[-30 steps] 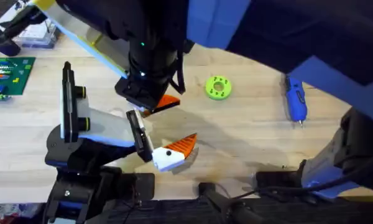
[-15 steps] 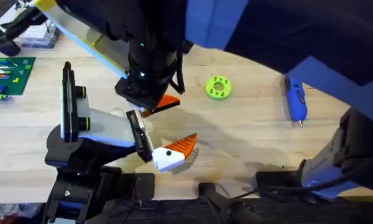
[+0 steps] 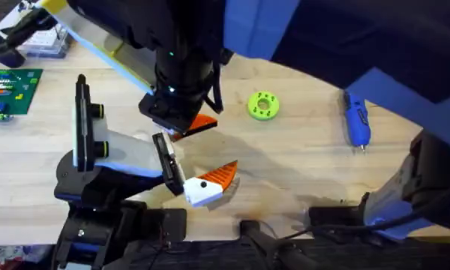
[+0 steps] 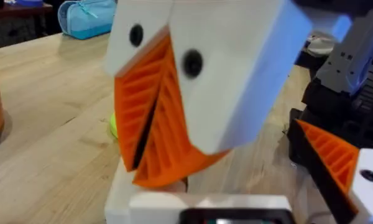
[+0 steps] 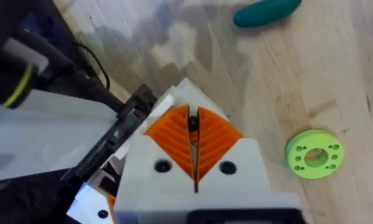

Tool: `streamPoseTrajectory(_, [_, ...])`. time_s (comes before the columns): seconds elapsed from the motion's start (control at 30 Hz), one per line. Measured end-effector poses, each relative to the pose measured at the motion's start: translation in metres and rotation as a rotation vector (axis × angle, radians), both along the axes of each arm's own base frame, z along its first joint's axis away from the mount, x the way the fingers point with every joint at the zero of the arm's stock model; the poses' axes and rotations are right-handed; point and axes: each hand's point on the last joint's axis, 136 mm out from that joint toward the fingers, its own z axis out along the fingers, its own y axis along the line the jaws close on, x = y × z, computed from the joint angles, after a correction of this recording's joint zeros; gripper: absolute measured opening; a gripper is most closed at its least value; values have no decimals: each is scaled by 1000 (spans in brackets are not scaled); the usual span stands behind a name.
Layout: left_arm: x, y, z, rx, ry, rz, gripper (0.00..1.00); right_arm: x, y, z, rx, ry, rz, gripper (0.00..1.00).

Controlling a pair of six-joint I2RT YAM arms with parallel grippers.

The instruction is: Pick up the gripper from the table and insert it into the empty holder that is missing its gripper. Then pick up a screw, insert it into the mounting hole, and use the screwdriver to tighten it. Finally, clean up the table by picking up the vegetable and placing it into the bucket.

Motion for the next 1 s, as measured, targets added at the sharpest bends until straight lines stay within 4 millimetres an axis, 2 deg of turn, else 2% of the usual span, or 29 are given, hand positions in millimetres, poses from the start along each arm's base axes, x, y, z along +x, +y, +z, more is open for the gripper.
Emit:
streamPoseTrajectory(0.27, [0,0,0,0,0,0,987,0,0,0,0,0,0,3])
streamPoseTrajectory(0.33, [0,0,0,-1,3,0,987,0,0,0,-1,-1,0,199])
streamPoseTrajectory(0.4, [1,0,0,-3,8,4,987,3,-3,0,-12,-12,-5,478])
streamPoseTrajectory(0.47, [1,0,0,-5,13,6,987,10,-8,0,-27,-32,-22,782])
streamPoseTrajectory(0.5, [1,1,0,-7,17,10,986,19,-13,1,-34,-49,-39,990])
streamPoseTrajectory(1.0, [1,1,0,-7,18,6,986,16,-18,1,-53,-38,-39,996])
